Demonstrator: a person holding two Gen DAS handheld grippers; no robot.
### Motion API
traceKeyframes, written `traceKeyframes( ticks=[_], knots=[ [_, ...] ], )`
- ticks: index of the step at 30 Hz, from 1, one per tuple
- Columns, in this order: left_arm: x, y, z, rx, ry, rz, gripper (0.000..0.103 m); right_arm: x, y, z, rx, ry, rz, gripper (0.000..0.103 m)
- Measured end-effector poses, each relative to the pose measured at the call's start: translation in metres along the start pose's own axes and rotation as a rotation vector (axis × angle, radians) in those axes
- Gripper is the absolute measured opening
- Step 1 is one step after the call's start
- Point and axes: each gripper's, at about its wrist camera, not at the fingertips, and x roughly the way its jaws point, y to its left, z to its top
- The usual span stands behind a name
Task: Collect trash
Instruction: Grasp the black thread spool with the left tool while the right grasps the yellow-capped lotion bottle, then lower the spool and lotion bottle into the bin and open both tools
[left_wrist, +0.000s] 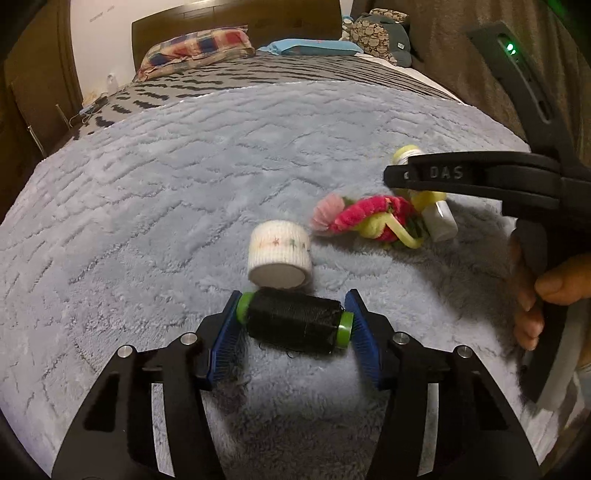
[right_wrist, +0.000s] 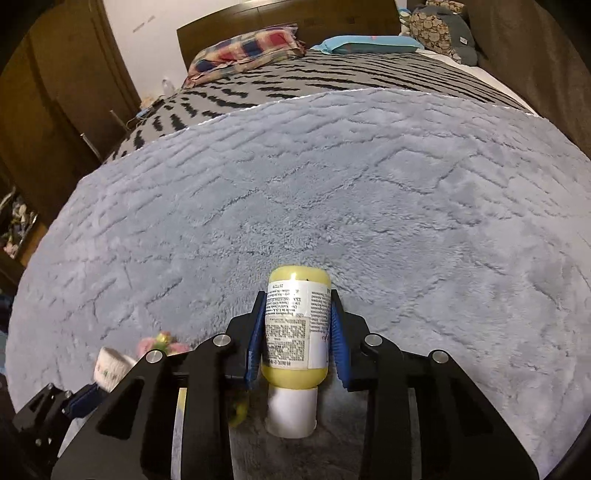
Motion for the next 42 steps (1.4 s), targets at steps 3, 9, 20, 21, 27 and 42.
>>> traceKeyframes(
  ticks=[3, 9, 20, 21, 27, 42],
  knots=[
    [-0.011, -0.004, -0.003, 0.014, -0.01, 0.009, 0.053, -0.017, 0.003, -0.005, -0.044, -0.017, -0.026, 0.032],
    [-0.053, -0.01, -0.01, 0.029, -0.056, 0.025, 0.053, -0.068, -0.001, -0.016, -0.061, -0.058, -0.014, 0.032],
    [-0.161, -0.018, -0.051, -0.01, -0.174, 0.011, 0.053, -0.201, 0.016, -0.07, -0.162, -0.209, 0.068, 0.032],
    [-0.168, -0.02, -0.058, -0.012, -0.179, 0.004, 0.053, -0.211, 0.018, -0.079, -0.173, -0.216, 0.084, 0.032],
    [-0.205, -0.045, -0.116, 0.028, -0.231, 0.011, 0.053, -0.243, 0.024, -0.148, -0.237, -0.226, 0.133, 0.032],
    [-0.181, -0.073, -0.237, -0.001, -0.081, -0.041, 0.053, -0.209, 0.007, -0.285, -0.126, -0.083, 0.166, 0.032]
  ],
)
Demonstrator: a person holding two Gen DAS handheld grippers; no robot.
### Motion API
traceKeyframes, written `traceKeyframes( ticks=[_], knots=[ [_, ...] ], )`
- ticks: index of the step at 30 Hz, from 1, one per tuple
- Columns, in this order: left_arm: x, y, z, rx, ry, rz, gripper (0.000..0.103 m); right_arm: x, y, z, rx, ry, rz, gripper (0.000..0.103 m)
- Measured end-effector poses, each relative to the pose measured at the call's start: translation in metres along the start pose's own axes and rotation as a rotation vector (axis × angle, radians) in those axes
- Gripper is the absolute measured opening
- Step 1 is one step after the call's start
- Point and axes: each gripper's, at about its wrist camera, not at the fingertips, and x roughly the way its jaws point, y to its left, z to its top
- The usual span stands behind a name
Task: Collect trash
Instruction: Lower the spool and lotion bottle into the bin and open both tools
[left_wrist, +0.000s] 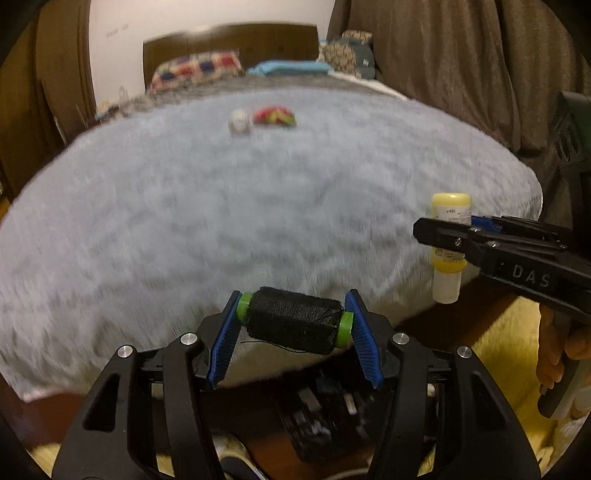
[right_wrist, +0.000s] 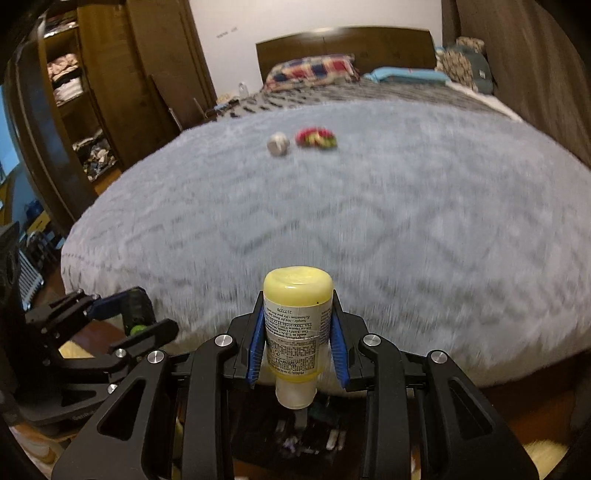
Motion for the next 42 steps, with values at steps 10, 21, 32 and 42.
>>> traceKeyframes(
  ticks=[10, 21, 32, 42],
  knots=[
    [0.058, -0.001, -0.073, -0.028, 0.213, -0.036, 0.053, 0.036, -0.013, -0.063, 0.061, 0.134, 0.009, 0.032],
    [0.092, 0.001, -0.094, -0.058, 0.313, -0.094, 0.053, 0.068, -0.009, -0.09, 0.027, 0.225, 0.002, 0.032],
    [0.1, -0.018, -0.106, -0.019, 0.347, -0.065, 0.06, 0.081, 0.004, -0.099, 0.011, 0.274, -0.002, 0.035],
    [0.097, -0.009, -0.105, -0.038, 0.332, -0.029, 0.08, 0.074, -0.007, -0.097, 0.047, 0.229, -0.038, 0.073]
  ],
)
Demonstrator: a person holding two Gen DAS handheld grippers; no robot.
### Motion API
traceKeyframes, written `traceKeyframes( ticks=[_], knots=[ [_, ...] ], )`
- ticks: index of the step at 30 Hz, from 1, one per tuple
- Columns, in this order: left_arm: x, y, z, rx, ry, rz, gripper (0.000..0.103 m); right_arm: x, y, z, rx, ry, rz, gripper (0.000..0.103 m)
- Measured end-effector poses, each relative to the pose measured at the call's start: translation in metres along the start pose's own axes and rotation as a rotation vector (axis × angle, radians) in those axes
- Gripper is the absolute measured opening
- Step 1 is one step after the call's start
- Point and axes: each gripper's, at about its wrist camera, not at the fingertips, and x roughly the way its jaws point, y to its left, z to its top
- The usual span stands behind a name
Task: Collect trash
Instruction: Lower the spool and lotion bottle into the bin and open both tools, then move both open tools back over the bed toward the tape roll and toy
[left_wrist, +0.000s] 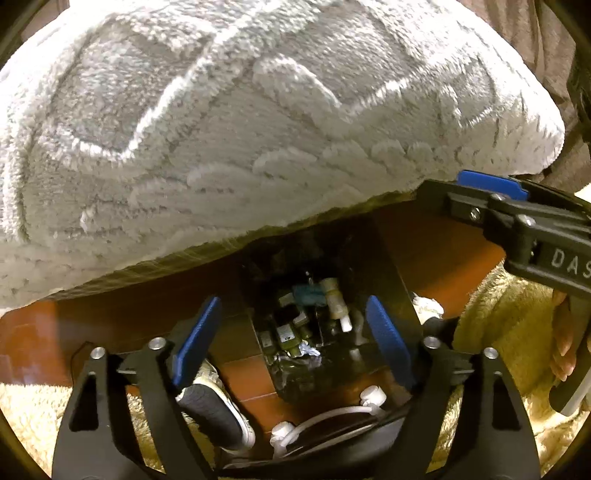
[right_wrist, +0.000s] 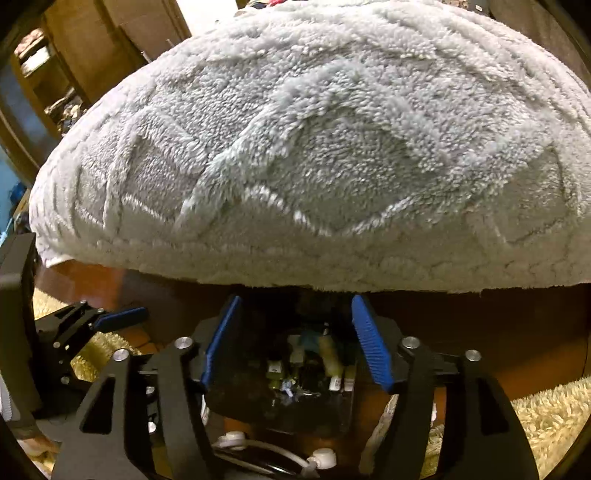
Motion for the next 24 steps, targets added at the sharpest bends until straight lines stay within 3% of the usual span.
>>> traceKeyframes(
  ticks=[5, 14, 18, 24],
  knots=[
    [-0.017, 0.001, 0.008, -0.012, -0.049, 0.015, 0.09, -0.012, -0.008, 0.007, 0.007, -0.032, -0.019, 0.09],
    [-0.061, 0.004, 0.03, -0.051, -0.145, 0.014, 0.093, -0.058, -0.008, 0.04, 0.018, -0.109, -0.054, 0.096],
    [-0.096, 0.012, 0.051, -0.04, -0.212, 0.015, 0.094, -0.097, -0.007, 0.073, -0.011, -0.192, -0.053, 0.099],
    [-0.142, 0.042, 0.108, -0.017, -0.316, 0.131, 0.095, -0.132, -0.023, 0.149, -0.034, -0.29, -0.088, 0.099]
  ],
)
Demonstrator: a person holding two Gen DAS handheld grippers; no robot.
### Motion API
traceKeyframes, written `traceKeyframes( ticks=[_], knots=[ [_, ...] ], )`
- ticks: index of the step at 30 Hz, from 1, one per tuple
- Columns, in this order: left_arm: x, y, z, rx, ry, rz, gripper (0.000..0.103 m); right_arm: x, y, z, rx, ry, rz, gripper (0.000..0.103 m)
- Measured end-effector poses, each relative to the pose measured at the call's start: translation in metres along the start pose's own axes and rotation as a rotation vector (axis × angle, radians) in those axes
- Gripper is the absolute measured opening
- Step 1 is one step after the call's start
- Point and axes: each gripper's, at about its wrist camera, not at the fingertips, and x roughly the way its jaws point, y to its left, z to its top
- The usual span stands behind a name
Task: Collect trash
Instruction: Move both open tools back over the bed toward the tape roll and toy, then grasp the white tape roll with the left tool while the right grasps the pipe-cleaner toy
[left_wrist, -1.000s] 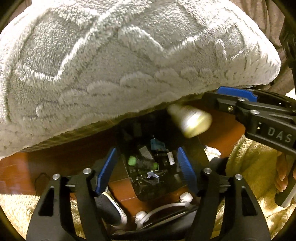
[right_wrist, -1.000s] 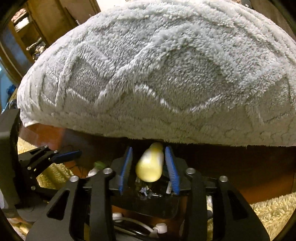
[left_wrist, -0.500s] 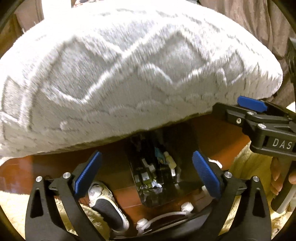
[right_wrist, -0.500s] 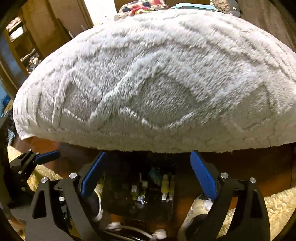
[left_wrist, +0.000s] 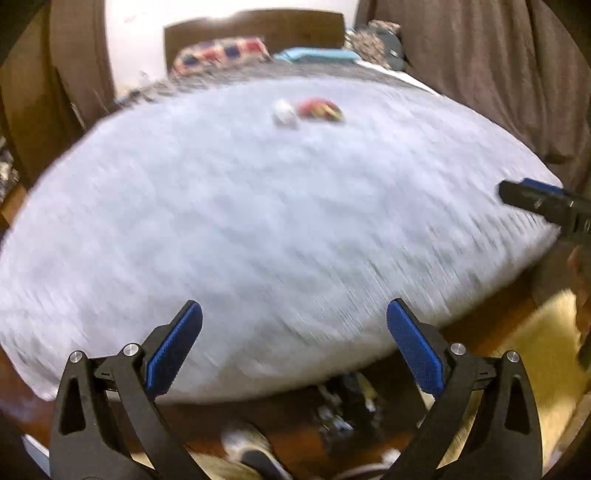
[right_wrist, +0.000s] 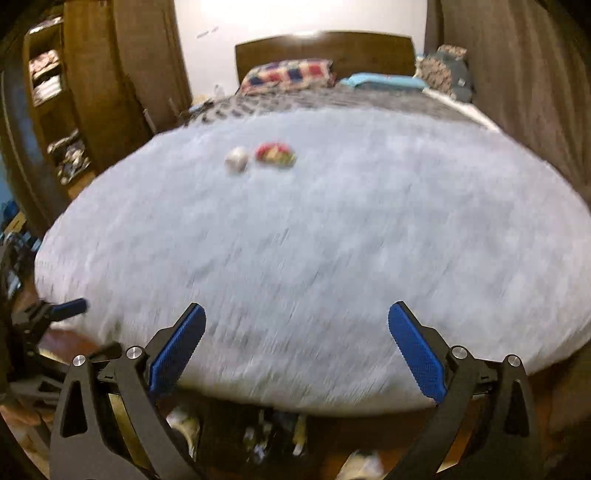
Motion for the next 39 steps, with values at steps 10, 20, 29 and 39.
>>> traceKeyframes(
  ticks=[10, 20, 29, 39],
  knots=[
    [0.067, 0.034, 0.101, -0.003, 0.007, 0.101, 0.095, 0.1, 0.0, 0.093, -0.073, 0.045, -0.016, 0.099],
    [0.135, 0.054, 0.138, -0.039, 0.066, 0.085, 0.095, 0.213, 0.031, 0.131, -0.12, 0.116, 0.0, 0.076],
    [0.156, 0.048, 0.165, -0.026, 0.053, 0.044, 0.095, 0.258, 0.042, 0.147, -0.147, 0.191, 0.029, 0.04],
    [0.187, 0.022, 0.209, 0.0, 0.0, 0.029, 0.089, 0.228, -0.009, 0.16, -0.007, 0.131, -0.031, 0.037]
  ],
)
